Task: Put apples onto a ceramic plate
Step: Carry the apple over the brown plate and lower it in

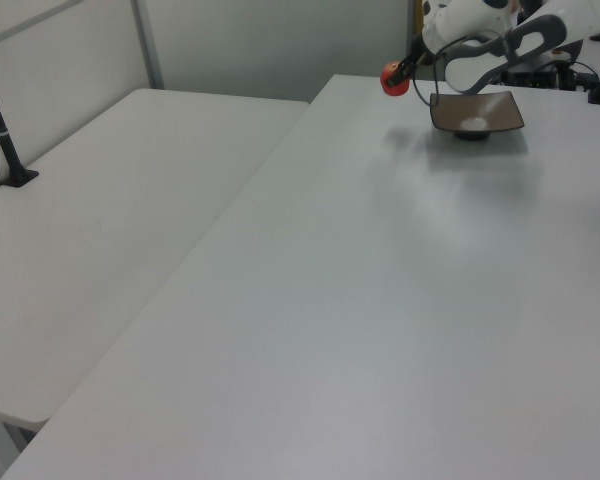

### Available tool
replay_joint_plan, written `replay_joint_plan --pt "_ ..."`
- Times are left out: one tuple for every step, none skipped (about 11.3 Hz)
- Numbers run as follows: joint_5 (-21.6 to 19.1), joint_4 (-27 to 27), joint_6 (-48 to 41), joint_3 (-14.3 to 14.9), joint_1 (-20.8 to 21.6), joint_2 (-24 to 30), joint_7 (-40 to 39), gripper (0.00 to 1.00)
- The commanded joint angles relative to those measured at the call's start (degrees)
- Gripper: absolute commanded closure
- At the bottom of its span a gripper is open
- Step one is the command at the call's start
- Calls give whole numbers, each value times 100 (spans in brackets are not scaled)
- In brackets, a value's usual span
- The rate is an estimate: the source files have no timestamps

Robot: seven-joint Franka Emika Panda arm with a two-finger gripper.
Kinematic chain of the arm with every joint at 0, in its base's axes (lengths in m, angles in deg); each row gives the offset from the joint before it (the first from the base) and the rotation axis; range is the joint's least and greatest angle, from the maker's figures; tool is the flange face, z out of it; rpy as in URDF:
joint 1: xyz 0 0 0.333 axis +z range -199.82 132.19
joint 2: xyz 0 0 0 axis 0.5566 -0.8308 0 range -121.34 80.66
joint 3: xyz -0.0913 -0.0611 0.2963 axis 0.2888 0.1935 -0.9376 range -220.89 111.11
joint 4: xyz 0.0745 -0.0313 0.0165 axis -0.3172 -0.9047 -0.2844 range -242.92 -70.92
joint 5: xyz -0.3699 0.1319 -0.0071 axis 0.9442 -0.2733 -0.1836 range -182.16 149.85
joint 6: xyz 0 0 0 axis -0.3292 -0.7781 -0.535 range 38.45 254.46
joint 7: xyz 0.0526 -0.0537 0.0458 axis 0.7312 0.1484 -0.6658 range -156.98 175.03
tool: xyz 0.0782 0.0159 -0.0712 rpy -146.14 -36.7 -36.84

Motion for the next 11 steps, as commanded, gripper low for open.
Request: replay_joint_plan --pt "144 -1157 -882 -116 -159 1077 -296 43" --pt "127 -1290 -1383 -116 -228 1315 -560 43" --pt "127 -1378 -1736 -116 -299 1483 -641 43" --pt "118 -1457 -1905 -116 -360 1571 -650 43" --pt "118 -1519 -1985 -116 -422 1616 -650 41" --pt "118 -1545 -2029 -107 -457 1608 -668 33" --pt "118 -1546 -2056 -107 -475 1599 -676 15" --pt "118 -1563 -2126 -107 -475 1590 -668 1" --pt "126 -1563 -2135 -107 -467 1573 -668 0" --pt "127 -1563 -2135 -107 -466 1564 -668 0" --pt "127 -1563 -2135 -107 -466 1572 -650 0"
